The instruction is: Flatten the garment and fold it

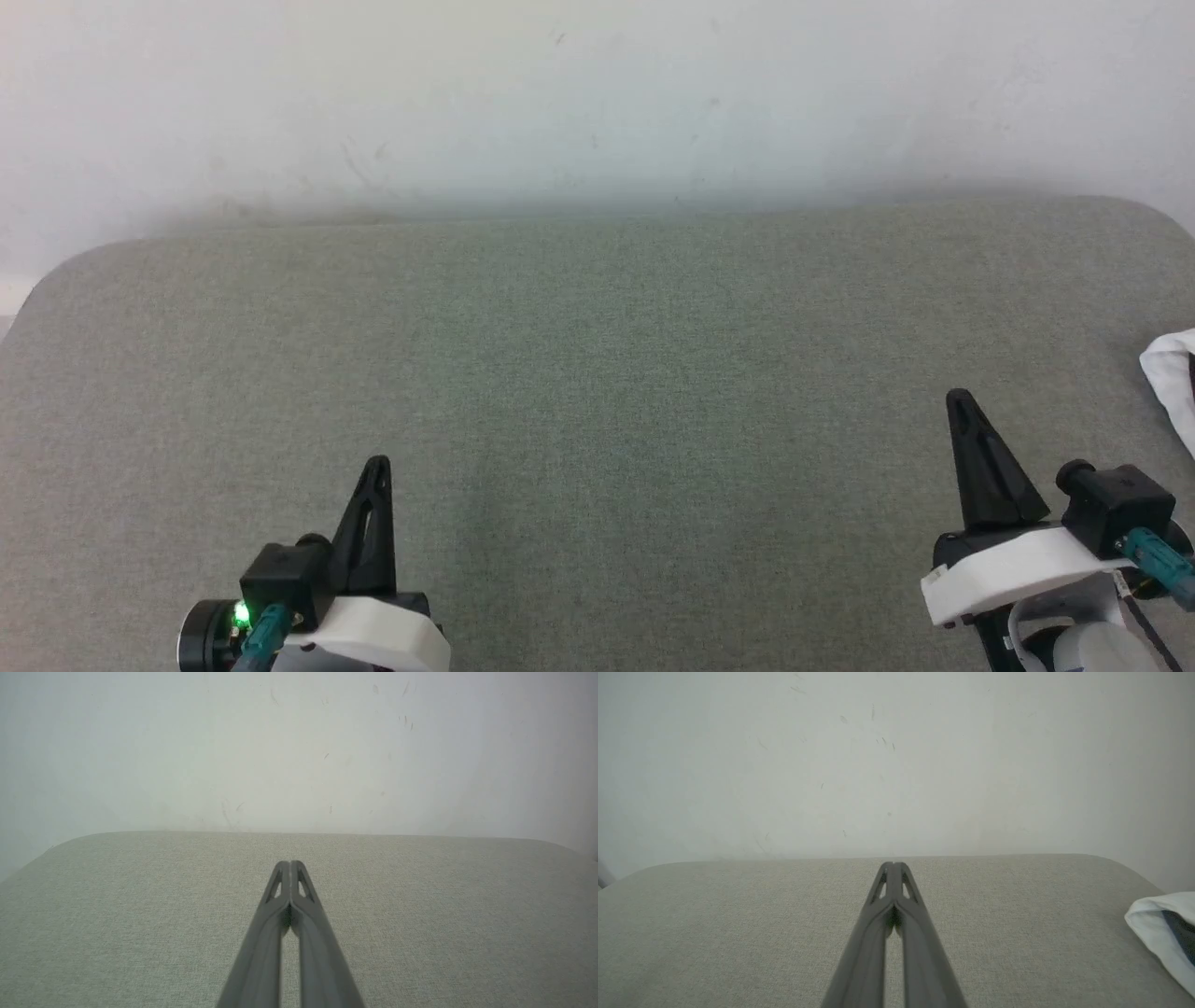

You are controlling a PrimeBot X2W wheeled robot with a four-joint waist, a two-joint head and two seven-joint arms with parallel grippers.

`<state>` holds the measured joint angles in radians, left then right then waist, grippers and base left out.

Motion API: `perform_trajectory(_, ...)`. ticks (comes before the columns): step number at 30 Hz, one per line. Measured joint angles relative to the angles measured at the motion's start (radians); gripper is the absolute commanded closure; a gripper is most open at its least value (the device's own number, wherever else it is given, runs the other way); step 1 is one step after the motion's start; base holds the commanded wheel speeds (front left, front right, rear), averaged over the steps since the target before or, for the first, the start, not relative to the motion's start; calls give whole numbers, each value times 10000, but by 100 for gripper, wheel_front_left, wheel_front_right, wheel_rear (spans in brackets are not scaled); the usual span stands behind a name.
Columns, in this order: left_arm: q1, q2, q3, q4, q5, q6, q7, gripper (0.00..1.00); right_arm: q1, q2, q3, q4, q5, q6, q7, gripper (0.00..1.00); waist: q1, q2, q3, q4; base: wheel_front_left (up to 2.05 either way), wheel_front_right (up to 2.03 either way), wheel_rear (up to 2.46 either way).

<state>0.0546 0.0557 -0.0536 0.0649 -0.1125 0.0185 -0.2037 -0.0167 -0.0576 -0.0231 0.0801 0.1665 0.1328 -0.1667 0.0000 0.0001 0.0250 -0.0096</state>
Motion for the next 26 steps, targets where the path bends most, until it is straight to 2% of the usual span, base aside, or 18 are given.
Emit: perform_trajectory(26,-28,0,132,-150,263,-13,541,100,1,4,56,-194,-443,0,431,100,0,0,-66,26,0,0,0)
